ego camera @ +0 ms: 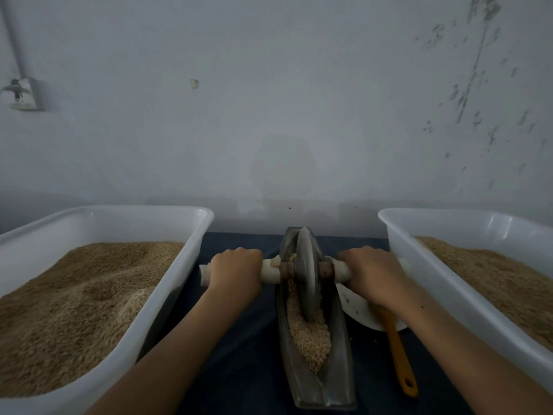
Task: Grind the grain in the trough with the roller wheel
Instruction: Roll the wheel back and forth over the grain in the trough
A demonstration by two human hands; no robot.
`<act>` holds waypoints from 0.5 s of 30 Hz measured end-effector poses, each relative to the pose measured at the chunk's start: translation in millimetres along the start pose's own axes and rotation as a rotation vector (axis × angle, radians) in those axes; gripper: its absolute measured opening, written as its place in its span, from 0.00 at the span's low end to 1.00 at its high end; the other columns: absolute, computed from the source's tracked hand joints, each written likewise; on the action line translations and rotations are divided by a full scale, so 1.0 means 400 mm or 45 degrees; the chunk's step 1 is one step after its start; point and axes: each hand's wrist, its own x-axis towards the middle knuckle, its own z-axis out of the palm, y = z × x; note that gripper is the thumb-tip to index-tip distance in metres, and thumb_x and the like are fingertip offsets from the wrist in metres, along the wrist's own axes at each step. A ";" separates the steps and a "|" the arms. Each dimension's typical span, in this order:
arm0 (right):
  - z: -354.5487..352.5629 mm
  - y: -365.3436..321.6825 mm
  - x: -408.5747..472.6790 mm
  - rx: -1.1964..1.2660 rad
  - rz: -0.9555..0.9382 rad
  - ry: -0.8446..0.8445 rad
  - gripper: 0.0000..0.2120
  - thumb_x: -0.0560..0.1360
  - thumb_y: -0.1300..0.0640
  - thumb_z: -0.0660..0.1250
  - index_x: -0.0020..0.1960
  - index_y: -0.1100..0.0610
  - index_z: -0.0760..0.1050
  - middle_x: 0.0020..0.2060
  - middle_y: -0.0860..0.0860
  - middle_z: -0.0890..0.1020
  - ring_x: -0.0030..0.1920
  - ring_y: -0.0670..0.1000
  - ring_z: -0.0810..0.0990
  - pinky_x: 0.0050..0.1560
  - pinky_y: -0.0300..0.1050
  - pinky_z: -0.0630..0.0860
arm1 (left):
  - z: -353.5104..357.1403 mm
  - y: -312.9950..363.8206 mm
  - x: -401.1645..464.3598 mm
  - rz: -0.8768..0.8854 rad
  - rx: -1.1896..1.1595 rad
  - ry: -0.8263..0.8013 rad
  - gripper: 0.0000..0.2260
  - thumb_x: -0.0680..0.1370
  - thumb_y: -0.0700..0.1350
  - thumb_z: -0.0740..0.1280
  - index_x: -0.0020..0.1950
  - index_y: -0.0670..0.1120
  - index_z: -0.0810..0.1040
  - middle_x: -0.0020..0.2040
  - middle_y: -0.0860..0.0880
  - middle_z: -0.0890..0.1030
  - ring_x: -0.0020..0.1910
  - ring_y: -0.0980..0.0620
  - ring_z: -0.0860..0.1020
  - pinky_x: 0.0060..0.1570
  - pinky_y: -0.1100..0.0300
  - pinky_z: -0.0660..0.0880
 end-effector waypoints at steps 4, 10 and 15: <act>-0.001 -0.003 -0.002 -0.015 -0.024 0.038 0.04 0.76 0.53 0.62 0.42 0.49 0.71 0.42 0.48 0.80 0.43 0.51 0.79 0.44 0.46 0.75 | 0.001 -0.003 0.002 0.000 -0.007 -0.022 0.09 0.76 0.48 0.66 0.55 0.48 0.75 0.50 0.49 0.79 0.49 0.50 0.78 0.44 0.59 0.69; -0.040 0.002 -0.001 -0.056 -0.054 -0.351 0.09 0.72 0.51 0.69 0.51 0.51 0.77 0.44 0.49 0.81 0.44 0.50 0.79 0.42 0.43 0.74 | -0.013 -0.015 0.002 0.067 -0.018 -0.234 0.13 0.74 0.49 0.68 0.56 0.46 0.75 0.42 0.52 0.73 0.41 0.53 0.73 0.43 0.60 0.70; -0.038 0.006 0.001 -0.018 -0.038 -0.386 0.10 0.72 0.51 0.70 0.53 0.50 0.78 0.44 0.48 0.81 0.45 0.49 0.80 0.44 0.44 0.76 | -0.014 -0.014 0.004 0.058 0.006 -0.251 0.15 0.73 0.50 0.69 0.57 0.47 0.74 0.42 0.51 0.73 0.42 0.53 0.73 0.44 0.59 0.70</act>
